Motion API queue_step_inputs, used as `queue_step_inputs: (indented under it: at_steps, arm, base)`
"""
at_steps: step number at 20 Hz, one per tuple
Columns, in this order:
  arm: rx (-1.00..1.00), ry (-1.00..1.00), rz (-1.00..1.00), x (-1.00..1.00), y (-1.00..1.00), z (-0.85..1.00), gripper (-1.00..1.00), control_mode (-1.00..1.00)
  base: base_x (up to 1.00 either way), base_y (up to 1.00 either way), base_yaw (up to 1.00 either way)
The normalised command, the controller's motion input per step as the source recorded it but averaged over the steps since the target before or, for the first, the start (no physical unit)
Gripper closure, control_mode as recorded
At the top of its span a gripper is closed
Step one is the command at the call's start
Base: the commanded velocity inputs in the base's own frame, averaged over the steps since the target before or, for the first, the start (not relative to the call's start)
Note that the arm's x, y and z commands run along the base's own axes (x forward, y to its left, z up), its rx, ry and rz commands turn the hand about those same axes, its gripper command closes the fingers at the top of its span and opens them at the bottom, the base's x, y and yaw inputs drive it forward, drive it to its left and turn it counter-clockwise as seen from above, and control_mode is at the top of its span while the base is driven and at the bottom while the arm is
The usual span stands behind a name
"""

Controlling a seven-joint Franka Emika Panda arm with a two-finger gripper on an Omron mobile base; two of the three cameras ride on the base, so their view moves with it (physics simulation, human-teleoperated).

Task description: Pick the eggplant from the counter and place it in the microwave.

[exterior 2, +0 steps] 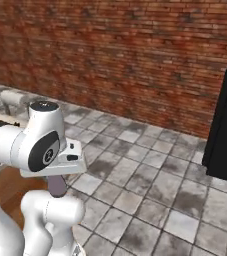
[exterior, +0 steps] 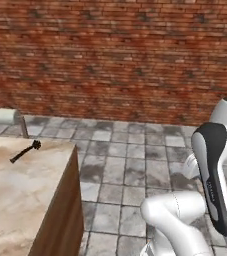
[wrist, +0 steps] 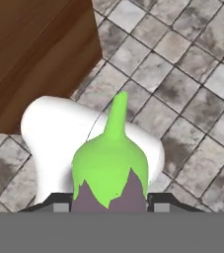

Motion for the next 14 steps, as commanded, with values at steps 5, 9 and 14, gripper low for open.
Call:
queue_step_inputs:
  at_steps: [5, 9, 14]
  arm:
    - [0.00, 0.00, 0.00, 0.00, 0.00, 0.00, 1.00, 1.00]
    - [0.00, 0.00, 0.00, 0.00, 0.00, 0.00, 1.00, 1.00]
    - [0.00, 0.00, 0.00, 0.00, 0.00, 0.00, 1.00, 1.00]
  base:
    - [0.00, 0.16, -0.98]
    - [0.00, 0.09, -1.00]
    - [0.00, 0.06, -1.00]
